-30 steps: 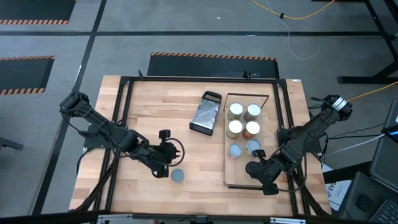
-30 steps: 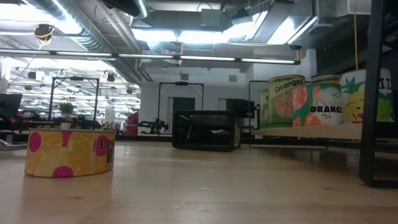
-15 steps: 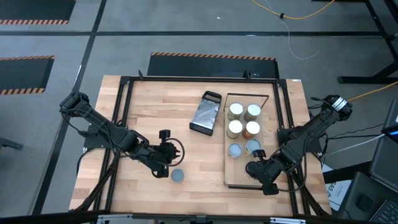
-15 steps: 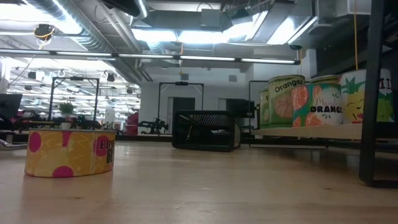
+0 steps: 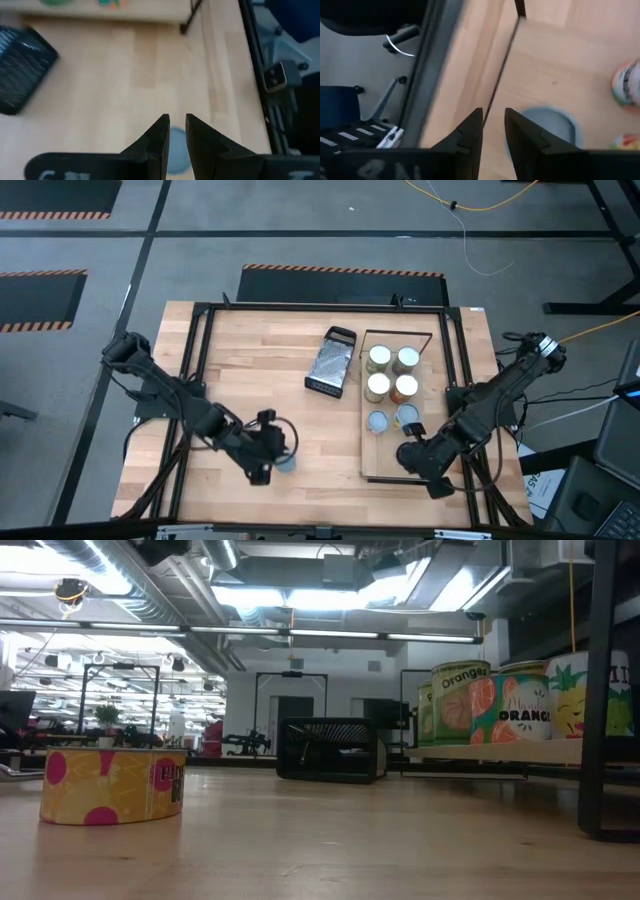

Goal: Pick and place cans onto a shelf
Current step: Put the canned pineapple rings on the shelf

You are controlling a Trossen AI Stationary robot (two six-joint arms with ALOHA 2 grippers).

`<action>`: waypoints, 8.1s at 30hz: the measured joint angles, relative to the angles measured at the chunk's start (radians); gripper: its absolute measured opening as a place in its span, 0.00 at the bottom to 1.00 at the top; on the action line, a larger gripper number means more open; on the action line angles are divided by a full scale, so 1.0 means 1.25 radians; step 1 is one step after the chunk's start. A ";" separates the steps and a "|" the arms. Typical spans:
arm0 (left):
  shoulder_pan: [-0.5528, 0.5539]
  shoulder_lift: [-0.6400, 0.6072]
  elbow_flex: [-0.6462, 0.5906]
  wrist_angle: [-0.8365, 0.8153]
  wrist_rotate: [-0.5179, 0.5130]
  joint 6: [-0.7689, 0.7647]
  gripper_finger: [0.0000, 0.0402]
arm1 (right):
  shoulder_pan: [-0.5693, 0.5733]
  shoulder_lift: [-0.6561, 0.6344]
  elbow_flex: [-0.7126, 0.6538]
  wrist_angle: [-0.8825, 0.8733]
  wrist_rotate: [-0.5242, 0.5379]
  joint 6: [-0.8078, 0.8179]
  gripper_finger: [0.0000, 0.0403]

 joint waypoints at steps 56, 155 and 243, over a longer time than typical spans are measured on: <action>-0.087 0.268 0.000 0.032 -0.006 -0.039 0.14 | -0.003 -0.001 0.081 0.153 0.134 -0.249 0.21; 0.225 0.177 0.000 0.428 0.621 0.612 0.03 | -0.304 0.244 0.080 0.617 -0.213 -0.576 0.21; 0.220 0.298 0.000 0.224 0.403 0.653 0.14 | -0.304 0.176 0.081 0.381 -0.245 -0.584 0.21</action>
